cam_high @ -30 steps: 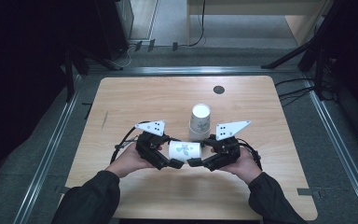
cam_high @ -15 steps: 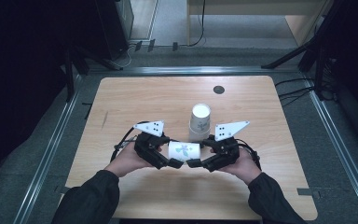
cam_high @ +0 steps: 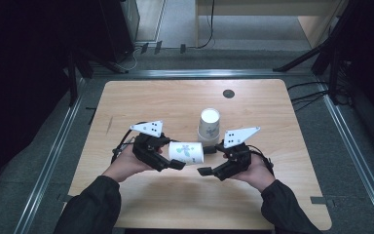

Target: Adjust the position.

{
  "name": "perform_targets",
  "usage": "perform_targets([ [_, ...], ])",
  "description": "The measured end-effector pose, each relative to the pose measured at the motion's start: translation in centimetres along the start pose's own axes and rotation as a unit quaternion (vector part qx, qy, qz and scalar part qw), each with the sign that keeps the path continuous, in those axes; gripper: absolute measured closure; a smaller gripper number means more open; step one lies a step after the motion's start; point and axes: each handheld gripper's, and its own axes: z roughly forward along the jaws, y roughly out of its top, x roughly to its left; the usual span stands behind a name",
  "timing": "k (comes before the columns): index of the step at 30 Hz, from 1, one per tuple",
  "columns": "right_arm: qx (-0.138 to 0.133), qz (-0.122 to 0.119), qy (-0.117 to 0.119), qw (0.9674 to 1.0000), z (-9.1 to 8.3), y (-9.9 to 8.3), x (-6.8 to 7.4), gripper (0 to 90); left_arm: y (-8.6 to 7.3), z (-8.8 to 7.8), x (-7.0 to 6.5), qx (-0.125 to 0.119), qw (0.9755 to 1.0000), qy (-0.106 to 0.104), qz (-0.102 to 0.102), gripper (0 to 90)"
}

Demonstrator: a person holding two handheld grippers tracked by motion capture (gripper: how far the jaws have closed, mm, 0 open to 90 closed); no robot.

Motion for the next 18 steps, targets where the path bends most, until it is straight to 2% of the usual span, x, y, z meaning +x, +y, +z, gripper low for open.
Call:
perform_targets([
  [1,0.0,0.0,0.0,1.0,0.0,0.0,0.0,25.6,0.0,0.0,0.0,0.0,1.0,0.0,0.0,23.9],
  [3,0.009,0.001,-0.012,0.9999,0.0,-0.1,-0.2,26.1,0.0,-0.4,0.0,0.022,0.9996,0.019,0.006,23.9],
  [5,0.018,0.003,-0.02,0.9996,0.0,-0.2,-0.3,26.9,-0.1,-0.6,0.1,0.032,0.9991,0.026,0.008,23.9],
  [8,0.038,0.016,-0.031,0.9987,0.1,-0.5,-0.7,27.6,0.1,-0.8,0.4,0.042,0.9986,0.031,0.006,23.9],
  [11,0.047,0.013,-0.037,0.9981,0.2,-0.7,-0.8,27.5,0.3,-0.7,0.5,0.062,0.9975,0.033,0.007,23.9],
  [14,0.047,0.009,-0.038,0.9981,0.3,-0.7,-0.7,27.5,0.6,-0.5,0.5,0.09,0.9952,0.036,0.012,23.9],
  [15,0.047,0.007,-0.04,0.9981,0.3,-0.7,-0.7,27.5,0.6,-0.5,0.5,0.09,0.9952,0.036,0.012,23.9],
  [16,0.048,0.006,-0.04,0.998,0.3,-0.6,-0.6,27.2,0.8,-0.4,0.4,0.106,0.9935,0.039,0.017,23.9],
  [18,0.047,0.004,-0.046,0.9978,0.3,-0.6,-0.5,27.1,1.2,-0.4,0.3,0.118,0.9921,0.037,0.019,23.9],
])
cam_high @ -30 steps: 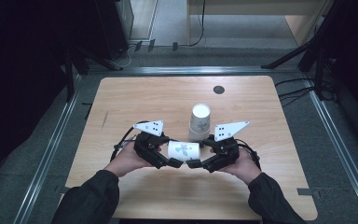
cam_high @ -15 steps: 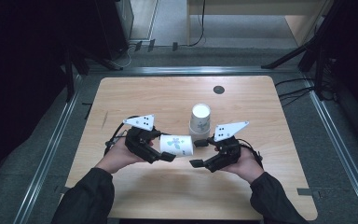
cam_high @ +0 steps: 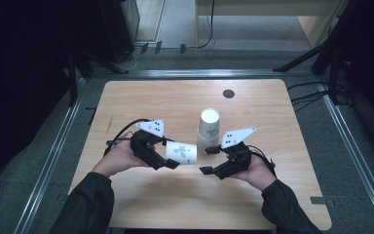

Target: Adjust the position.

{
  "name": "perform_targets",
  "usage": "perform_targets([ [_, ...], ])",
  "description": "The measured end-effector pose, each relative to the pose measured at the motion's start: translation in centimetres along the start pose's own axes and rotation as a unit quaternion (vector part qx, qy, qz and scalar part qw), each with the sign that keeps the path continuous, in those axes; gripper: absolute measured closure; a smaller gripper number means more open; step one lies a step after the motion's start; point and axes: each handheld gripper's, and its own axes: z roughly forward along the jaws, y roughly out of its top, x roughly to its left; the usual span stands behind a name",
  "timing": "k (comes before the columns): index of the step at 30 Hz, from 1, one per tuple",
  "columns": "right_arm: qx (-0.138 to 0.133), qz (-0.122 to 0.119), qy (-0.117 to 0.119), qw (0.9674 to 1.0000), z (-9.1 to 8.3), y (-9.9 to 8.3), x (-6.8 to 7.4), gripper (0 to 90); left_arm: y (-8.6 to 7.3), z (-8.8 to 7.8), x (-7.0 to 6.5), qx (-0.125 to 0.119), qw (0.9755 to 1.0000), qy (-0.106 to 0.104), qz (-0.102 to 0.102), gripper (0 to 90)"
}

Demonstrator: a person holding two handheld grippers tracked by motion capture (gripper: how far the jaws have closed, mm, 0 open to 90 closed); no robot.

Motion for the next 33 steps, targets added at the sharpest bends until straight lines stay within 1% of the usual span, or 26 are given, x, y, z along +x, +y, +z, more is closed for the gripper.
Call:
perform_targets([
  [2,-0.006,-0.002,-0.002,1.0,-0.2,0.1,0.2,27.1,0.6,-0.1,0.1,0.022,0.9997,-0.005,0.006,23.9],
  [4,-0.014,-0.008,-0.004,0.9999,-0.5,0.2,0.4,27.0,1.2,-0.2,0.2,0.038,0.9992,-0.004,0.011,23.9],
  [5,-0.017,-0.008,-0.004,0.9998,-0.5,0.2,0.4,27.0,1.6,-0.3,0.3,0.05,0.9986,-0.011,0.01,23.9],
  [7,-0.019,-0.008,-0.006,0.9998,-0.6,0.3,0.5,27.1,2.3,-0.3,0.3,0.067,0.9976,0.0,0.019,23.9],
  [8,-0.021,-0.008,-0.005,0.9997,-0.5,0.3,0.4,27.0,2.6,-0.2,0.3,0.076,0.9969,-0.001,0.017,23.9],
  [10,-0.02,-0.011,-0.005,0.9997,-0.4,0.3,0.4,26.8,3.0,-0.1,0.2,0.091,0.9956,0.007,0.022,23.8],
  [12,-0.018,-0.014,-0.005,0.9997,-0.2,0.3,0.3,26.6,3.3,0.1,0.1,0.099,0.9948,0.005,0.023,23.9],
  [14,-0.015,-0.013,-0.001,0.9998,0.0,0.3,0.3,26.4,3.5,0.4,-0.2,0.109,0.9935,0.012,0.031,23.9],
  [15,-0.015,-0.013,0.0,0.9998,0.1,0.3,0.3,26.4,3.6,0.6,-0.3,0.119,0.9923,0.011,0.032,23.9],
  [16,-0.013,-0.013,0.001,0.9998,0.3,0.4,0.3,26.4,3.6,0.9,-0.5,0.128,0.9909,0.015,0.037,23.9],
  [17,-0.013,-0.013,0.001,0.9998,0.3,0.4,0.3,26.4,3.6,0.9,-0.5,0.128,0.9909,0.015,0.037,23.9],
  [18,-0.011,-0.015,0.004,0.9998,0.5,0.4,0.4,26.4,3.5,1.4,-0.6,0.146,0.9883,0.013,0.043,23.9],
  [19,-0.011,-0.015,0.005,0.9998,0.6,0.4,0.4,26.4,3.4,1.7,-0.7,0.157,0.9865,0.01,0.046,23.9],
  [22,-0.003,-0.019,0.005,0.9998,0.9,0.4,0.5,26.2,3.3,2.3,-0.8,0.18,0.9824,0.02,0.048,23.9],
  [25,0.002,-0.02,0.007,0.9998,1.2,0.4,0.5,26.0,3.2,2.6,-1.0,0.189,0.9805,0.024,0.048,23.9],
  [28,0.006,-0.02,0.009,0.9997,1.5,0.4,0.6,25.9,3.1,3.0,-0.9,0.203,0.9776,0.034,0.047,23.9],
  [30,0.009,-0.021,0.012,0.9997,1.8,0.4,0.6,25.9,3.0,3.2,-0.9,0.211,0.9757,0.036,0.048,23.8],
  [31,0.011,-0.022,0.014,0.9996,2.0,0.4,0.6,25.8,3.0,3.4,-0.8,0.214,0.9752,0.034,0.047,23.8],
  [32,0.013,-0.023,0.019,0.9995,2.2,0.3,0.6,25.8,2.9,3.5,-0.8,0.214,0.9754,0.029,0.042,23.9],
  [33,0.014,-0.023,0.02,0.9994,2.3,0.3,0.6,25.8,2.9,3.6,-0.7,0.216,0.9752,0.029,0.038,23.9],
])
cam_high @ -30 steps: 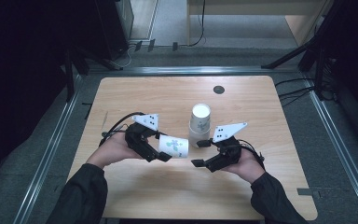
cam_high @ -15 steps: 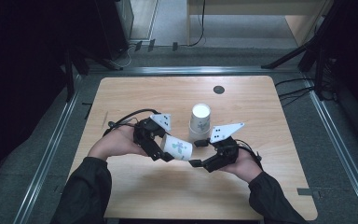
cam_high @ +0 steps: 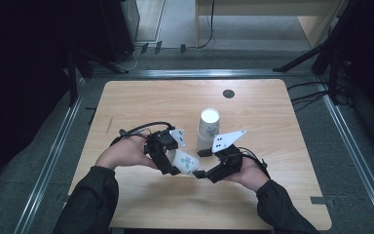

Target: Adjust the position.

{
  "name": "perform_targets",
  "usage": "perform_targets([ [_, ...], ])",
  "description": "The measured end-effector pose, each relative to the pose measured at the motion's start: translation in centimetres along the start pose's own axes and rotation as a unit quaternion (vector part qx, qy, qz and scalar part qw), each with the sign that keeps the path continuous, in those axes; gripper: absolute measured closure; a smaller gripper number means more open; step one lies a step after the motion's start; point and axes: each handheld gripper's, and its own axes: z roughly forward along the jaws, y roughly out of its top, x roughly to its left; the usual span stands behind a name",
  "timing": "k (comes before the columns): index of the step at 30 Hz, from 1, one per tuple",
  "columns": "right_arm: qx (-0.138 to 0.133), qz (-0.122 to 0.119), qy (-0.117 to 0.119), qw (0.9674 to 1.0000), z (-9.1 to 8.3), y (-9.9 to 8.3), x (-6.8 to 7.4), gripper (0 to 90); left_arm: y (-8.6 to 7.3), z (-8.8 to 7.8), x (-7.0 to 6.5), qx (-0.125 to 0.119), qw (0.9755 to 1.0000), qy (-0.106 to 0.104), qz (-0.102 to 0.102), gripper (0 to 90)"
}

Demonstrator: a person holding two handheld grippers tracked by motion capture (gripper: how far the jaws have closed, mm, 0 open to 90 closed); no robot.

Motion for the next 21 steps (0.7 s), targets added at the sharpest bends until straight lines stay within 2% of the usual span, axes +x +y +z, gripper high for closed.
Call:
perform_targets([
  [7,0.011,-0.005,0.008,0.9999,1.4,0.0,0.0,25.3,0.3,0.4,-0.2,0.017,0.9998,0.005,0.0,23.9],
  [14,0.017,-0.004,0.013,0.9998,2.4,0.0,0.1,25.2,0.7,0.6,-0.5,0.031,0.9994,0.013,0.011,23.9],
  [18,0.022,-0.009,0.015,0.9996,3.1,0.0,0.2,25.2,1.1,1.1,-0.9,0.052,0.9983,0.016,0.024,23.9],
  [21,0.024,-0.009,0.019,0.9995,3.3,-0.1,0.3,25.3,1.2,1.2,-1.0,0.054,0.9981,0.016,0.024,23.9],
])
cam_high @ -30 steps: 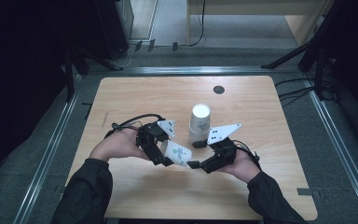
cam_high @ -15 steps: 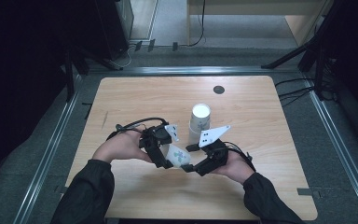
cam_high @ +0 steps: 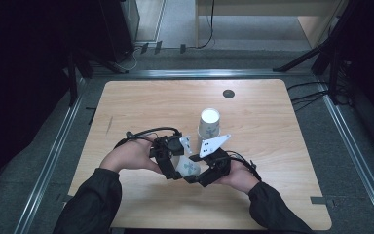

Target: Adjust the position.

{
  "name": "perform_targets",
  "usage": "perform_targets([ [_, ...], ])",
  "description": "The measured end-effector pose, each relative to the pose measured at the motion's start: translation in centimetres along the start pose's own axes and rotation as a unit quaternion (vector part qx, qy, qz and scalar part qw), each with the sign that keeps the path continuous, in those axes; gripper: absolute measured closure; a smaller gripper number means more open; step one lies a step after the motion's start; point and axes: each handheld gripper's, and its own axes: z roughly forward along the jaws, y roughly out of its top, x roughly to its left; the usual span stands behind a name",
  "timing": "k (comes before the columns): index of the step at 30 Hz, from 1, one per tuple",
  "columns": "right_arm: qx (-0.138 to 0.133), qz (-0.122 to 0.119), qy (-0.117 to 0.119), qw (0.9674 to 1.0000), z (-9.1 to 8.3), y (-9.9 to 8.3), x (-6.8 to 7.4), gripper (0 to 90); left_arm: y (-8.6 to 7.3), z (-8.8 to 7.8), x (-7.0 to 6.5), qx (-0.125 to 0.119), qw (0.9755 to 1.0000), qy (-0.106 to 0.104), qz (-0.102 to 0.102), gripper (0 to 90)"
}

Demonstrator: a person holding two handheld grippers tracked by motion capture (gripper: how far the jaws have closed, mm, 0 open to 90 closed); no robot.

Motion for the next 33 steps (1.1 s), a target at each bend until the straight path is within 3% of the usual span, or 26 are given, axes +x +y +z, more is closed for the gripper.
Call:
perform_targets([
  [16,0.011,-0.009,0.0,0.9999,0.4,0.0,0.2,32.7,-0.1,-0.1,-0.1,-0.009,0.9999,0.001,0.007,23.8],
  [22,0.009,-0.013,-0.004,0.9999,0.2,0.1,0.3,32.8,-0.2,-0.2,0.1,-0.015,0.9999,-0.005,-0.003,20.3],
  [27,0.006,-0.013,-0.006,0.9999,-0.1,0.2,0.2,32.8,-0.5,-0.6,0.1,-0.043,0.999,-0.001,-0.013,12.6],
  [33,-0.012,-0.007,-0.013,0.9998,-1.3,0.3,-0.1,32.8,-2.0,-1.6,0.8,-0.088,0.9958,-0.015,-0.023,13.1],
])
